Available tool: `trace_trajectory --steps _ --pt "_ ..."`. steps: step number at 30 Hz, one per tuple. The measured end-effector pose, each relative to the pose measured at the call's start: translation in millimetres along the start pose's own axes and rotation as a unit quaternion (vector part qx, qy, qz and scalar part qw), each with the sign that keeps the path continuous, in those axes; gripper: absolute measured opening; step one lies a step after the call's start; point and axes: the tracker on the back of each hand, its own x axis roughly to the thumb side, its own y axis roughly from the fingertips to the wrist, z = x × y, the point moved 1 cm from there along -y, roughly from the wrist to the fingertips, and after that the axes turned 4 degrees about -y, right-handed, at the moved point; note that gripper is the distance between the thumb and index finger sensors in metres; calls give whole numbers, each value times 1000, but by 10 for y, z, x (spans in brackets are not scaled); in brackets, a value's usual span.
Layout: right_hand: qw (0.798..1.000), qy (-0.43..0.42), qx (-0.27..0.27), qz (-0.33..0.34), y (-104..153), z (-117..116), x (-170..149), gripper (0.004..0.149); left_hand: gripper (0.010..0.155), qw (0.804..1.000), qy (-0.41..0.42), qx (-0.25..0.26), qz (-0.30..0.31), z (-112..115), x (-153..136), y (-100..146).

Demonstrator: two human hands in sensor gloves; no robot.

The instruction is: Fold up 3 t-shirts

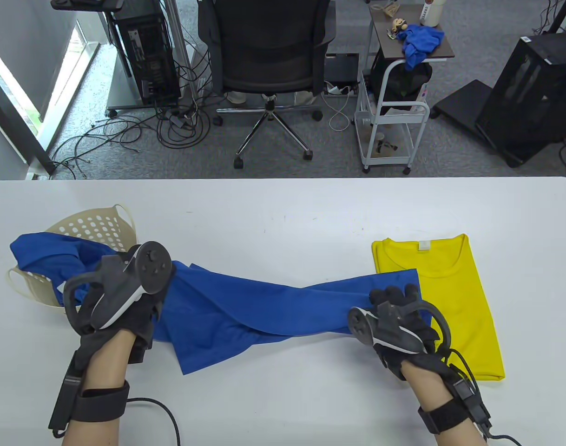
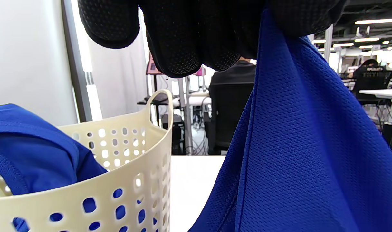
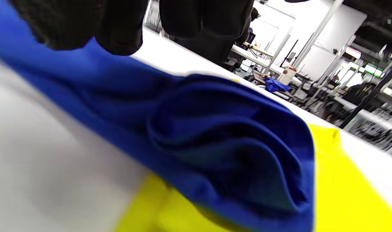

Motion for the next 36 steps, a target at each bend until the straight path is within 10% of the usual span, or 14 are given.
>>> trace_trajectory --steps 11,29,36 --pt "996 58 -30 -60 -220 -357 -39 39 45 1000 -3 -13 -17 126 -245 48" --pt "942 -213 -202 -164 910 524 -1438 38 45 996 -49 2 -77 -87 -545 369" --pt "972 -208 -7 -107 663 310 -1565 38 45 997 -52 -49 -25 -82 -168 162"
